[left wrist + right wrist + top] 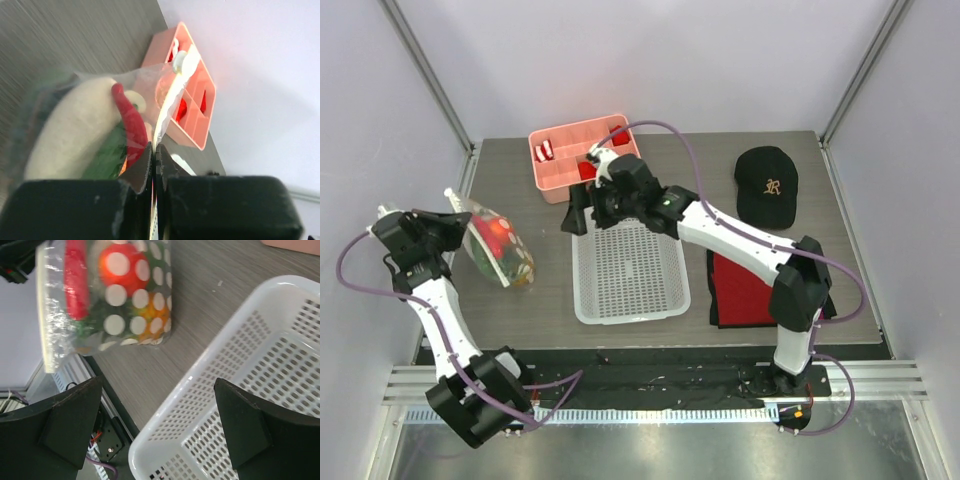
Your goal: Open the zip-top bag and remove the fake food
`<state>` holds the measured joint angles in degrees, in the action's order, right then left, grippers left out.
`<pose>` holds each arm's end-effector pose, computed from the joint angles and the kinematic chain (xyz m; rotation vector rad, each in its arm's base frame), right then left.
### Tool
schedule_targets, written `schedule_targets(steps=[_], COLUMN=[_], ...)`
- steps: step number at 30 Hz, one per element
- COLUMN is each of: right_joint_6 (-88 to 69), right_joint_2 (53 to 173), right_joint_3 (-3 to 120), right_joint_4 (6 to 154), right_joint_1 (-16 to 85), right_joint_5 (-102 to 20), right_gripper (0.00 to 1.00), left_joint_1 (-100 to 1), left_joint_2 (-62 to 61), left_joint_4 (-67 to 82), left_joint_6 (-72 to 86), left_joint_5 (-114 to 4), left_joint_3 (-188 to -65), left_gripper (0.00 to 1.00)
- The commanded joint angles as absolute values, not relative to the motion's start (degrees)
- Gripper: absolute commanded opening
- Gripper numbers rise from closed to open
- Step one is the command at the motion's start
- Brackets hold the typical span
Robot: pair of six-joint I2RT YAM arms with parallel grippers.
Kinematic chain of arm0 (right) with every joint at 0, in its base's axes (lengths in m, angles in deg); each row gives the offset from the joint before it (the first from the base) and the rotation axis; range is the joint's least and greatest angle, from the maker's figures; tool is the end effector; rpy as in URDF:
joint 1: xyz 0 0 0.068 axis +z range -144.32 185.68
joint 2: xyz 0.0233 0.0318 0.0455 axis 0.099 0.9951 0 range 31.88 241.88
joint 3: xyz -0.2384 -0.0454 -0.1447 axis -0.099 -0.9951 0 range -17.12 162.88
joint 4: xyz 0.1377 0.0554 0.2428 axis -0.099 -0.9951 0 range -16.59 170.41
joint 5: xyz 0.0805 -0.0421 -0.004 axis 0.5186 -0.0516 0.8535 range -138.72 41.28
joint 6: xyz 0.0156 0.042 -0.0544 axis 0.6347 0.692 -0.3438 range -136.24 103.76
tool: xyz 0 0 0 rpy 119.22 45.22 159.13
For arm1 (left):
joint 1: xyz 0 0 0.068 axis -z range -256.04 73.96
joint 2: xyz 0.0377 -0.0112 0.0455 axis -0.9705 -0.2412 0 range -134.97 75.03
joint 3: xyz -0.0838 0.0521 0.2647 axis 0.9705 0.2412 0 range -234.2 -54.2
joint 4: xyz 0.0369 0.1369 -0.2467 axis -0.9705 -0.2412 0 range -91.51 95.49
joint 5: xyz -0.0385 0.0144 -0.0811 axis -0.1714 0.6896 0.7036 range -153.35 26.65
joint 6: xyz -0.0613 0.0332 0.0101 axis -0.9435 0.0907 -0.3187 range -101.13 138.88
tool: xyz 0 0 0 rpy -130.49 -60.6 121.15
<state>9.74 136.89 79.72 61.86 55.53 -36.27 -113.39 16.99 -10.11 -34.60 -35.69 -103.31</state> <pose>0.3018 0.3770 0.3407 -0.5960 2.1097 1.0164 0.2262 0.1391 0.3115 -1.1916 1.6152 -0.6620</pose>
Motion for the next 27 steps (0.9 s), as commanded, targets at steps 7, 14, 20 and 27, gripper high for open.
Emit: schedule_targets(steps=[7,14,20,27], right_joint_6=[5.3,2.83,-0.23,-20.98], right_joint_2=[142.27,146.83,149.48,151.22], right_joint_3=[89.84,94.93,97.05,97.74], right_joint_4=[65.91,64.06,64.15,64.59], right_joint_1=[58.76,59.38,60.44,57.72], right_joint_5=[-30.45,-25.18,-21.93,-20.72], right_gripper=[1.0,1.0,0.98,1.0], left_joint_1=[-106.72,-104.17,-102.41,-101.62], left_joint_2=[14.3,13.6,9.47,8.58], left_joint_4=[-19.57,-17.72,-18.24,-25.1], left_joint_6=[-32.36,-26.31,-15.87,-8.38], left_joint_5=[-37.0,-30.93,-18.02,-13.43], left_joint_3=[-107.81,-109.75,-112.47,-115.29], left_gripper=[0.0,0.0,0.0,0.0])
